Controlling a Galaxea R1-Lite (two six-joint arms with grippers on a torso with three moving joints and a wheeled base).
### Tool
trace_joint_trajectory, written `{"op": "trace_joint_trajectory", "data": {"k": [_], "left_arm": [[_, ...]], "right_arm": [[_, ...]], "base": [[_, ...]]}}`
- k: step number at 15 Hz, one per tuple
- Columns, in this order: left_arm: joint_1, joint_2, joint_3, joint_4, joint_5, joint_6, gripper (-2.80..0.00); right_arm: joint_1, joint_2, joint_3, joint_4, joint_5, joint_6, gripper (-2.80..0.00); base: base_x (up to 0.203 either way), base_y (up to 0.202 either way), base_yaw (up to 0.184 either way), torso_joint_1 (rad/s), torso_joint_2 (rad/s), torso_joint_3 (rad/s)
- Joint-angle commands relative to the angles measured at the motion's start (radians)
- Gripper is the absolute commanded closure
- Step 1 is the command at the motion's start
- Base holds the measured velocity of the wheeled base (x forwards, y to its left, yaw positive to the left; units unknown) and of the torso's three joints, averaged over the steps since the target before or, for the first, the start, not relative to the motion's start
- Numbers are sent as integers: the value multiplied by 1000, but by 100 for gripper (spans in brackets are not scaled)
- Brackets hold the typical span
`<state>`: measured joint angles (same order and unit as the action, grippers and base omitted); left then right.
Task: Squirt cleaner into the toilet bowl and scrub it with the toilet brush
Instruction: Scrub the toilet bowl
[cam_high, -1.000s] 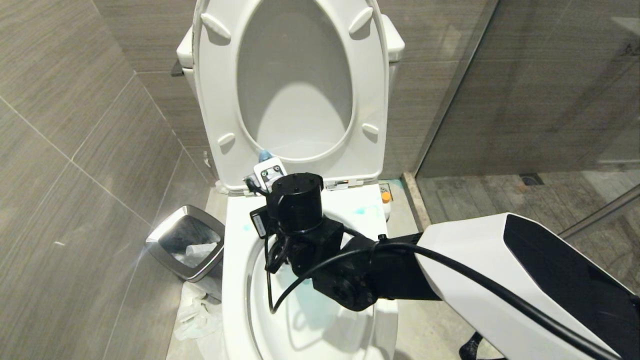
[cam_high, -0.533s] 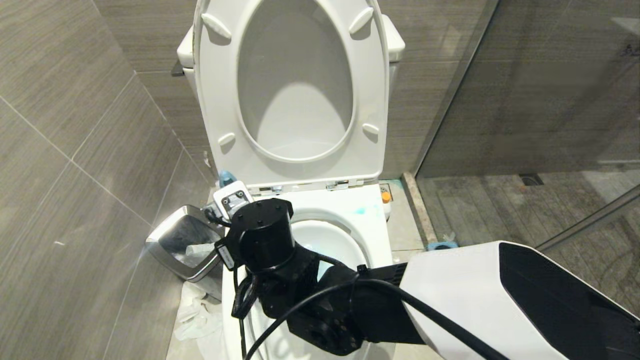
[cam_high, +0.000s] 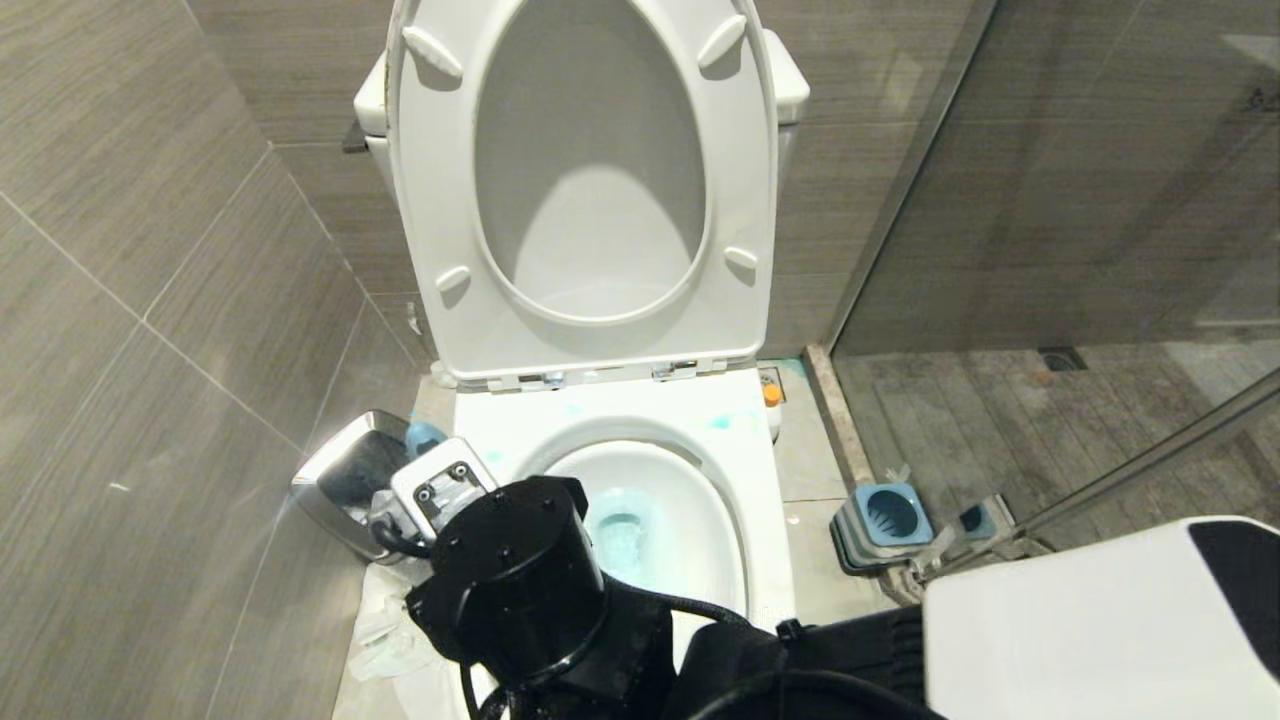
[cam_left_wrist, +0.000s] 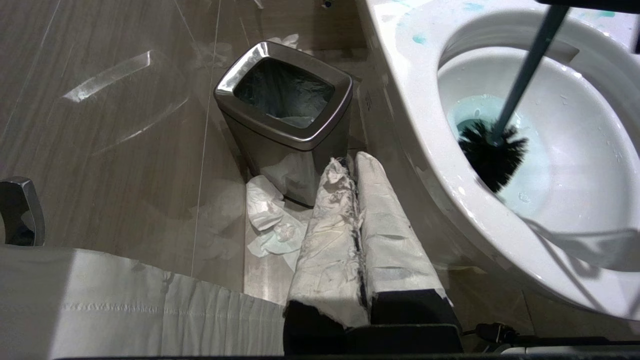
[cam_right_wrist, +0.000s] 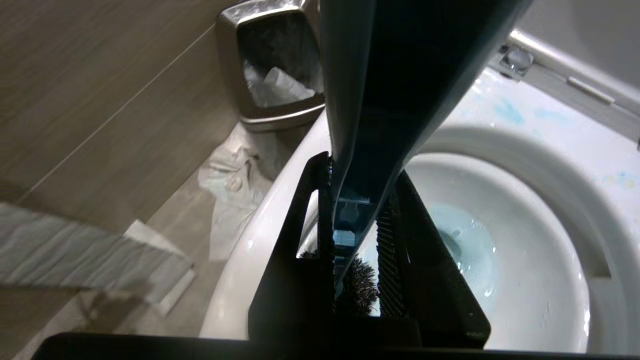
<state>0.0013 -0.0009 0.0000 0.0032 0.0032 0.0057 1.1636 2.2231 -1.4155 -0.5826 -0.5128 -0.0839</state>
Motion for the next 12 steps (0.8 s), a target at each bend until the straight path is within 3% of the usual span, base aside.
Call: {"op": "trace_joint_trajectory", "data": {"k": [1,12], "left_arm": [[0,1,0,0,0,0,0],[0,1,0,-2,-2,4,0]], "right_arm": [[35,-109,123,-5,-15,18,0],[59,-380,590,-99,-81,79,0]], "base": [[0,0,0,0,0,0],[0,0,0,0,0,0]]}}
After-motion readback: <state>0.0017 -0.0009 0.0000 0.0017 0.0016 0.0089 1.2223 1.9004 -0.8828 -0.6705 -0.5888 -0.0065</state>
